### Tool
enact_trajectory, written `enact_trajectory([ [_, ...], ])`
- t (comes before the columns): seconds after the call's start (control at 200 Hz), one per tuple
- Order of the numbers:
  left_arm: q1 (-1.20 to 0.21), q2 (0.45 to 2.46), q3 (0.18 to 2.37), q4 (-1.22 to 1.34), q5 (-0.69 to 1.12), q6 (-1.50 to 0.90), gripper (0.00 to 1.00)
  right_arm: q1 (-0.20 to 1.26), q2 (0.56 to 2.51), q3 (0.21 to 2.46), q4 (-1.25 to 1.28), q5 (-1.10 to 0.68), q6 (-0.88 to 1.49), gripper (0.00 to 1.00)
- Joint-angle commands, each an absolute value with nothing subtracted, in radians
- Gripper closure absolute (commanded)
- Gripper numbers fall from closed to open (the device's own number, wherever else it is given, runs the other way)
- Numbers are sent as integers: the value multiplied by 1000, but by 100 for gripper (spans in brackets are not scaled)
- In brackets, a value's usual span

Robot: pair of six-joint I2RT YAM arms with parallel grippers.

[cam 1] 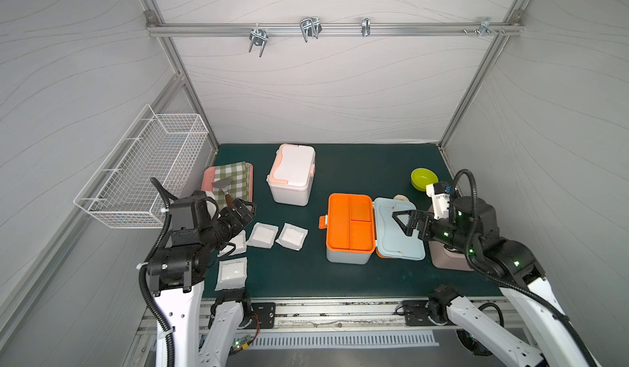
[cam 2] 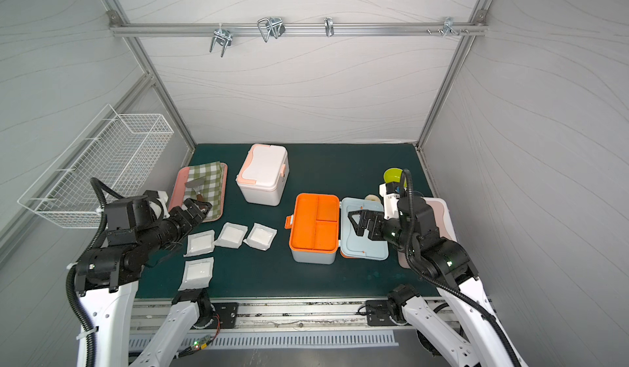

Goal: Open first aid kits and take out gauze
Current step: Pick up the compartment layer from the first aid kit.

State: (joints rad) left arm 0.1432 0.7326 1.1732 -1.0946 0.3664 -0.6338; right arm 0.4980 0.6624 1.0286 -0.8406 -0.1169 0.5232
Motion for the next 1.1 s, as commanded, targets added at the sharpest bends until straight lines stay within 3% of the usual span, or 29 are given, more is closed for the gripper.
enact_trajectory([
  [0.0, 147, 742, 1161, -991, 504, -607, 1, 489, 653, 1017, -840, -126, 498, 1],
  [0.28, 92, 744, 1065, -877, 565, -655, 1, 488, 697, 1008, -851, -168, 488, 1],
  [0.65, -314, 891, 1004, -756, 360, -690, 1, 418, 813, 938, -798, -427, 412, 1],
  [0.875, -482, 1033, 981, -686, 302, -690, 1, 409, 877, 937, -739, -561, 414, 1],
  [1.096, -550, 1078, 894, -543, 347, -729, 1, 583, 1008, 1030, -757, -393, 411, 13],
])
